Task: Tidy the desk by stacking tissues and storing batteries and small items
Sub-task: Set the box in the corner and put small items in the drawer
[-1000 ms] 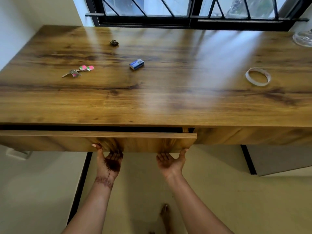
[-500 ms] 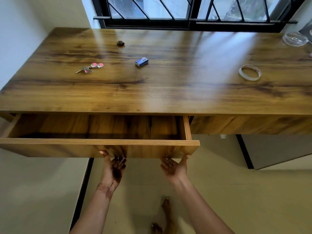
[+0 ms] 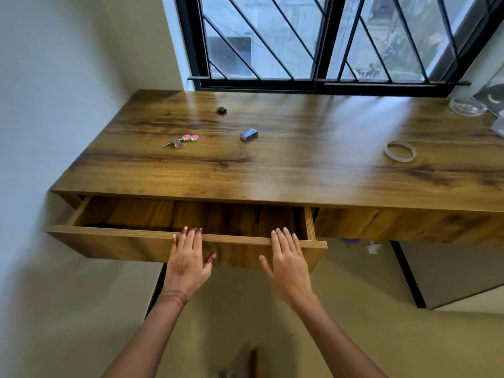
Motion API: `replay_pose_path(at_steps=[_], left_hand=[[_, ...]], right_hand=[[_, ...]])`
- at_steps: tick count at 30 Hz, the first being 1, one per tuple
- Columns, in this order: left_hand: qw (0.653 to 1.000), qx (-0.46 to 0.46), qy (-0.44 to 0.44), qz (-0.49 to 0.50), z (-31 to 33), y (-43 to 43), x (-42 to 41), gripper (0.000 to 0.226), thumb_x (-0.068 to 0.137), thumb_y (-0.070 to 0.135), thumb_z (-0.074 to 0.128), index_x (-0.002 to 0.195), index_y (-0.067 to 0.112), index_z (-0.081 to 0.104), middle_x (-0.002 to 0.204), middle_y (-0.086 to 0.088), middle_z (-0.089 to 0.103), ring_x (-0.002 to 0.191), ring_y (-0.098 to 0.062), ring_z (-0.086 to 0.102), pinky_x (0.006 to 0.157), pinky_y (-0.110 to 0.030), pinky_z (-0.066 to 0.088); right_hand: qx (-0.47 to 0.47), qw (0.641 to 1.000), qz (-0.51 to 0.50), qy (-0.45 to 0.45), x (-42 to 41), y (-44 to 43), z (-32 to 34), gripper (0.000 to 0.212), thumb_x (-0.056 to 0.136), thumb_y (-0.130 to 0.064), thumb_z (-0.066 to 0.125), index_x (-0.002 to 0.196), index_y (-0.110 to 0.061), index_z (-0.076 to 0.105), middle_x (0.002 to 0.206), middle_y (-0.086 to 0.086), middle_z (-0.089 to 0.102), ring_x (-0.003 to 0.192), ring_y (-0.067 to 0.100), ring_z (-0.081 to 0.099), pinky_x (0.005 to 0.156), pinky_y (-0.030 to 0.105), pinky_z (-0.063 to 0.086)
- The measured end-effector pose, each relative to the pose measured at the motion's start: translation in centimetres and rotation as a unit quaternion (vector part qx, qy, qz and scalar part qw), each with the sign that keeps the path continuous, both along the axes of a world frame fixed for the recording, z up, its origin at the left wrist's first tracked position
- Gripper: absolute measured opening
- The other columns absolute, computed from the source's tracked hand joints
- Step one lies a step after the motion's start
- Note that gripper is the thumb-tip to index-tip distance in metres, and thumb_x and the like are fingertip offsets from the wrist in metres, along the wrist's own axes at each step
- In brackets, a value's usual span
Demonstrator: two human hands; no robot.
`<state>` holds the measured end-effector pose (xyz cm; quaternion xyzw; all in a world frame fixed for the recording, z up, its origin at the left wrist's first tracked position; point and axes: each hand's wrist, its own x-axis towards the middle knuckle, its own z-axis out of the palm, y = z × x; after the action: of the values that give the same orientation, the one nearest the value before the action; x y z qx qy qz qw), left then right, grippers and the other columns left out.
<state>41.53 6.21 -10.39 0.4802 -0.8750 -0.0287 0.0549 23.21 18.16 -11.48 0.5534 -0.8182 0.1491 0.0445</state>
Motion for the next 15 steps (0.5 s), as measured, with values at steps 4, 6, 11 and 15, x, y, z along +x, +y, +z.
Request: replay_pose_path(at_steps=[4, 6, 11, 15], left_hand=[[0.999, 0.004, -0.033, -0.002, 0.5, 0.4, 0.6, 0.074, 0.074, 0.034, 0.071, 0.134, 0.001, 0.044, 0.138, -0.018, 0.049, 0.133, -0.033, 0.040, 0.111, -0.042, 0.018], [0.999, 0.012, -0.036, -0.015, 1.0, 0.8, 1.0, 0.076, 0.077, 0.033, 0.067, 0.140, 0.002, 0.036, 0.145, -0.017, 0.040, 0.138, -0.032, 0.032, 0.113, -0.038, 0.012], [0.998, 0.033, -0.020, -0.045, 2.1, 2.4, 2.6, 0.076, 0.083, 0.026, 0.059, 0.146, 0.006, 0.021, 0.154, -0.011, 0.023, 0.144, -0.026, 0.017, 0.112, -0.029, 0.001], [0.997, 0.040, -0.029, -0.059, 2.7, 4.1, 3.9, 0.074, 0.087, 0.028, 0.051, 0.148, 0.010, 0.012, 0.157, -0.007, 0.012, 0.146, -0.021, 0.008, 0.112, -0.026, -0.004]], right_hand=[[-0.001, 1.000, -0.012, 0.018, 0.2, 0.4, 0.1, 0.058, 0.076, -0.037, 0.071, 0.123, -0.006, 0.057, 0.125, 0.010, 0.061, 0.121, 0.024, 0.054, 0.104, 0.041, 0.034], [0.001, 1.000, -0.012, 0.020, 0.4, 0.9, 0.2, 0.062, 0.072, -0.038, 0.075, 0.122, -0.006, 0.057, 0.125, 0.009, 0.061, 0.121, 0.023, 0.054, 0.103, 0.040, 0.035], [0.010, 1.000, -0.010, 0.020, 1.6, 2.8, 0.5, 0.066, 0.069, -0.036, 0.078, 0.123, -0.006, 0.057, 0.126, 0.009, 0.060, 0.122, 0.023, 0.053, 0.103, 0.039, 0.033], [0.016, 1.000, -0.015, 0.012, 3.0, 4.5, 0.6, 0.067, 0.071, -0.034, 0.077, 0.126, -0.004, 0.054, 0.130, 0.011, 0.057, 0.125, 0.024, 0.049, 0.105, 0.040, 0.029]])
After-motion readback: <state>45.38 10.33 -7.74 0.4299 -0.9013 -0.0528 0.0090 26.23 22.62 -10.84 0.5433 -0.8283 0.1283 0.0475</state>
